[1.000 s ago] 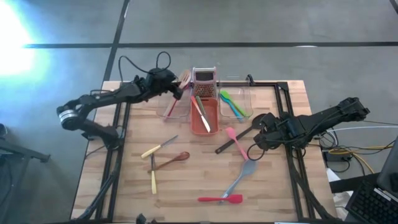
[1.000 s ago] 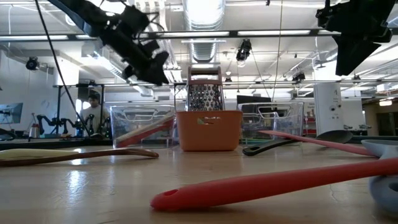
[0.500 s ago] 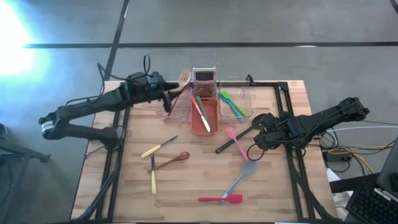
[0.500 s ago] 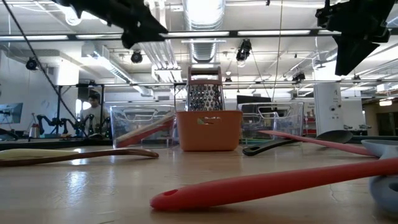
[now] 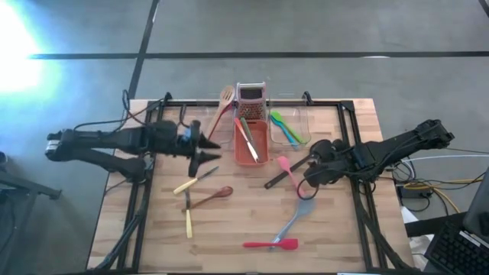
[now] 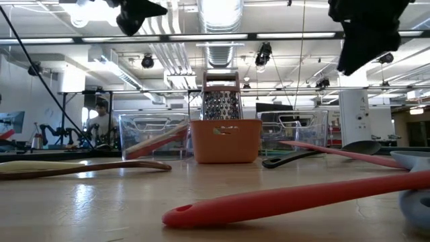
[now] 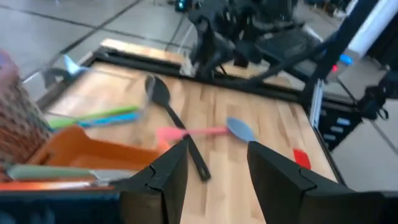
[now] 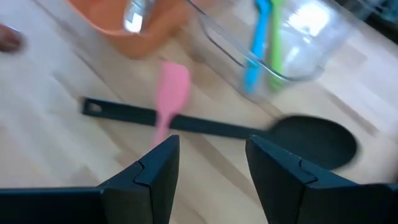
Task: Pick & Place Kitchen Items
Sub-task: Put the pink spatula into the right transparent bin
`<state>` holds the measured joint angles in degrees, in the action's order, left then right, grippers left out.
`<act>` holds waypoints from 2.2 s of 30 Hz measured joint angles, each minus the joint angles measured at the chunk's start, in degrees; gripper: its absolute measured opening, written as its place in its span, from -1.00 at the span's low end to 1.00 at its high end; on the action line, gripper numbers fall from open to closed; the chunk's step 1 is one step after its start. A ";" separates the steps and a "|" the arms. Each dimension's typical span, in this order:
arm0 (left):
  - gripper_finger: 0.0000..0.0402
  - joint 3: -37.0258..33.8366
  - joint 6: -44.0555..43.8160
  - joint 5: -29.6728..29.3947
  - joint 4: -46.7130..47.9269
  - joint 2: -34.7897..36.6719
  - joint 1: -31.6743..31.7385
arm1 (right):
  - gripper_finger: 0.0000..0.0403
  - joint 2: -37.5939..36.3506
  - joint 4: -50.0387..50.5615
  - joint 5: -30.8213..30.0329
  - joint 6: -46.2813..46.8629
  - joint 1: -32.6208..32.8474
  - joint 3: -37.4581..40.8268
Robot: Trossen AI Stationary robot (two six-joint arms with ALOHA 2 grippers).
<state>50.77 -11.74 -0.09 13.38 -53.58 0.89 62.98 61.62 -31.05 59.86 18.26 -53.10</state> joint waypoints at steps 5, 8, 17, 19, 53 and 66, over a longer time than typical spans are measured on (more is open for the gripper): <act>-0.17 -4.85 -2.99 -8.94 -0.41 -0.62 -7.36 | -0.12 0.66 -8.43 -0.09 -2.98 0.74 0.09; -0.17 -9.55 -5.56 -16.72 -4.09 -0.83 -10.96 | -0.12 2.32 -11.13 -0.03 -3.72 1.64 0.20; -0.17 -19.22 -6.87 -18.36 -20.01 -0.64 -13.49 | -0.12 13.65 -12.51 1.30 0.33 1.77 0.26; -0.17 -19.30 -6.15 -18.32 -20.23 -0.59 -13.49 | -0.12 16.57 -12.55 1.59 1.57 1.77 0.26; -0.17 -19.20 -5.54 -17.36 -19.95 -0.39 -13.49 | -0.12 28.18 -26.02 15.14 2.56 -4.66 6.07; -0.17 -19.20 -5.58 -17.38 -19.95 -0.40 -13.49 | -0.49 28.11 -30.88 14.41 3.10 -5.70 10.54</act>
<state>31.57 -17.32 -17.47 -6.57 -53.98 -12.60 91.09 30.74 -16.64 62.96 12.56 -42.57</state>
